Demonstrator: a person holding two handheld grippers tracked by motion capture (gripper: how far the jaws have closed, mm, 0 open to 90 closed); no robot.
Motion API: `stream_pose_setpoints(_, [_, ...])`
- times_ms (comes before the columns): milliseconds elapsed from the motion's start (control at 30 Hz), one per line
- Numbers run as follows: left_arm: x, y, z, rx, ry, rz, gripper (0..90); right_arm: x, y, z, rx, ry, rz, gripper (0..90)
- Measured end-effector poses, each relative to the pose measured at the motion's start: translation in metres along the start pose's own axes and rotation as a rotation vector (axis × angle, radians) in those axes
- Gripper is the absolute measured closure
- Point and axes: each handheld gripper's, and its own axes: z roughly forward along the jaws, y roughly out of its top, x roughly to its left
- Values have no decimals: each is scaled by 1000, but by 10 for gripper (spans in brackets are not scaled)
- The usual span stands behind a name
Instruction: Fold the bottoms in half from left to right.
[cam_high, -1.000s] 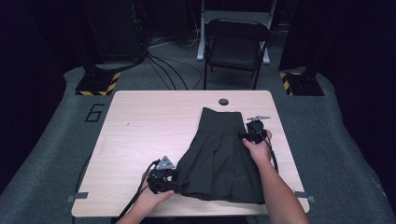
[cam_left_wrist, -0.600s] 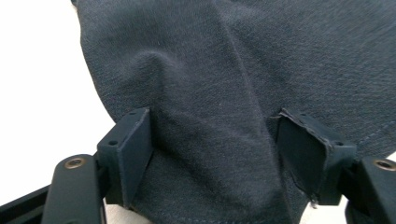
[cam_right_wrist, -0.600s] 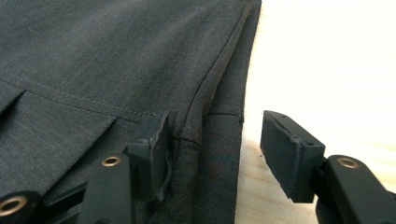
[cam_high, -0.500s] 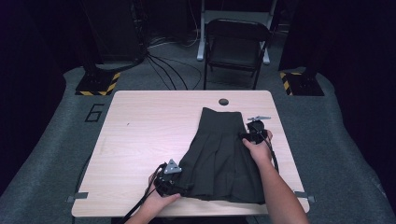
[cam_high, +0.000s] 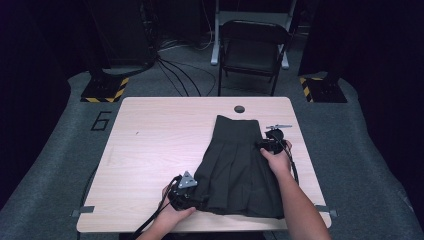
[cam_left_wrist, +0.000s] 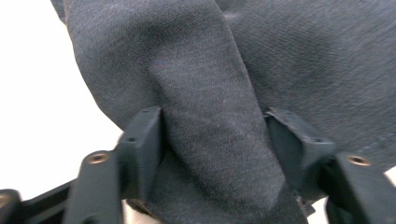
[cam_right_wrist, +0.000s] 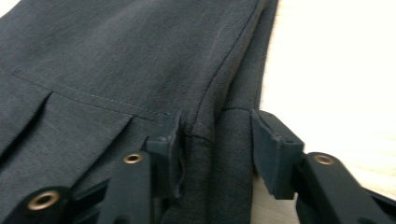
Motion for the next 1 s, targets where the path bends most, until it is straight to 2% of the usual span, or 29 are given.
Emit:
stream_pose_setpoints(67, [1,1,1,-5,-20,-18,493,0,1,0,3,17,5,594])
stream_pose_setpoints(100, [0,2,2,-11,-32,-59,540,0,1,0,5,22,12,613])
stream_pose_setpoints(133, [1,2,3,-13,-38,-65,588,1,1,0,10,29,19,641])
stream_pose_setpoints(167, [2,3,4,-13,-51,-88,618,2,1,-1,14,32,26,673])
stream_pose_setpoints(233, [3,4,6,-13,-53,-96,667,5,3,-1,12,25,18,712])
stream_pose_setpoints(267, [1,5,6,-10,-46,-109,683,6,3,-1,15,17,-5,730])
stream_pose_setpoints(400, [-1,6,5,-9,-24,-78,726,11,4,-3,12,-2,-23,769])
stream_pose_setpoints(467, [-2,7,3,-3,-22,-75,740,13,5,-5,7,-10,-31,777])
stream_pose_setpoints(567, [-2,8,-5,12,-19,-60,749,16,6,-12,-30,-12,-70,789])
stream_pose_setpoints(633, [0,8,-13,14,-13,-35,751,19,9,-17,-55,1,-75,790])
stream_pose_setpoints(767, [2,8,-33,-11,-12,-39,755,30,14,-30,-85,41,-98,791])
stream_pose_setpoints(867, [2,6,-51,-34,-6,-34,755,43,18,-39,-111,75,-147,792])
stream_pose_setpoints(933, [2,5,-62,-27,-14,-33,756,53,20,-45,-123,103,-175,792])
stream_pose_setpoints(1000, [2,1,-76,-42,0,-28,756,64,22,-50,-134,123,-202,792])
